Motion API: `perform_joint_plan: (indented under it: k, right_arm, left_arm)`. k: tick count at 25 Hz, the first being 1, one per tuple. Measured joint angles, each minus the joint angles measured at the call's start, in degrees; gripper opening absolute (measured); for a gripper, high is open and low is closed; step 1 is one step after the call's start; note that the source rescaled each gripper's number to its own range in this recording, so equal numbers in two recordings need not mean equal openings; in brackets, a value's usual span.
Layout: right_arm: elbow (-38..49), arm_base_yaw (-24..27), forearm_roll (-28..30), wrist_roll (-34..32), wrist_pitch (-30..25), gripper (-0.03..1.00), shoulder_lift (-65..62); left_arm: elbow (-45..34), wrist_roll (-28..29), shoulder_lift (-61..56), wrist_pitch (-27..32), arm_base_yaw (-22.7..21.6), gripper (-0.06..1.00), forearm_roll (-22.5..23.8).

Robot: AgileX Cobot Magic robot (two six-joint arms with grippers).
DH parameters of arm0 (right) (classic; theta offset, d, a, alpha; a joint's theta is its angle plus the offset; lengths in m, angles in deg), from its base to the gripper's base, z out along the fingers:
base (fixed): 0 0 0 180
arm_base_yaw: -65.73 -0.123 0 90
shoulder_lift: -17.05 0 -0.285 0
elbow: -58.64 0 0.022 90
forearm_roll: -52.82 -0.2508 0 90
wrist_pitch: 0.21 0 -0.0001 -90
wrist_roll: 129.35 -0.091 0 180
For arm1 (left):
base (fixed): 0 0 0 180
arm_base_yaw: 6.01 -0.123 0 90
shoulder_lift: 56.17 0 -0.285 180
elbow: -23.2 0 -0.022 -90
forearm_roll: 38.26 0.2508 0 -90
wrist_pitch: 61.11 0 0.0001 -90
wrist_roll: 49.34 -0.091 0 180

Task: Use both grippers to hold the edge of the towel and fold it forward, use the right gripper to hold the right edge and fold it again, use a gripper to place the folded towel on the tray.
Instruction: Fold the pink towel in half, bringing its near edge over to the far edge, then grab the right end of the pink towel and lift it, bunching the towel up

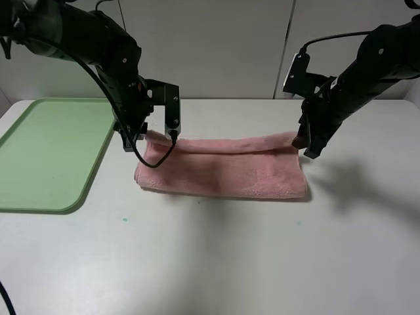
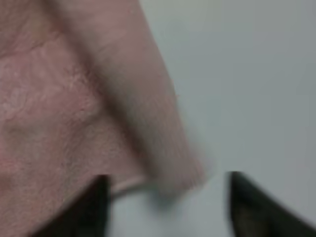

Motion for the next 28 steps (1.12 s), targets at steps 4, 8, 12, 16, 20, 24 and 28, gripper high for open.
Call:
perform_joint_plan:
  k: [4, 8, 12, 16, 20, 24, 28]
  right_arm:
    - [0.0, 0.0, 0.1, -0.7, 2.8, 0.96, -1.0]
    - [0.0, 0.0, 0.1, -2.2, 4.6, 1.00, -1.5]
    - [0.0, 0.0, -0.1, -2.8, 4.6, 1.00, -1.5]
    - [0.0, 0.0, -0.2, -3.3, 4.6, 1.00, -1.5]
    - [0.0, 0.0, -0.3, -4.8, 4.7, 1.00, -1.5]
    - [0.0, 0.0, -0.3, -6.2, 4.7, 1.00, -1.5]
    - [0.0, 0.0, -0.4, -6.4, 4.7, 1.00, -1.5]
  left_arm:
    - [0.0, 0.0, 0.0, -0.2, 0.0, 0.72, 0.1]
    - [0.0, 0.0, 0.0, -0.2, 0.0, 0.93, 0.1]
    - [0.0, 0.0, 0.0, -0.2, 0.0, 0.99, 0.1]
    - [0.0, 0.0, 0.0, -0.2, 0.0, 1.00, 0.1]
    - [0.0, 0.2, 0.0, -0.2, 0.0, 1.00, -0.1]
    - [0.0, 0.7, 0.0, -0.2, 0.0, 1.00, -0.1]
    - [0.0, 0.8, 0.0, -0.2, 0.0, 1.00, -0.1]
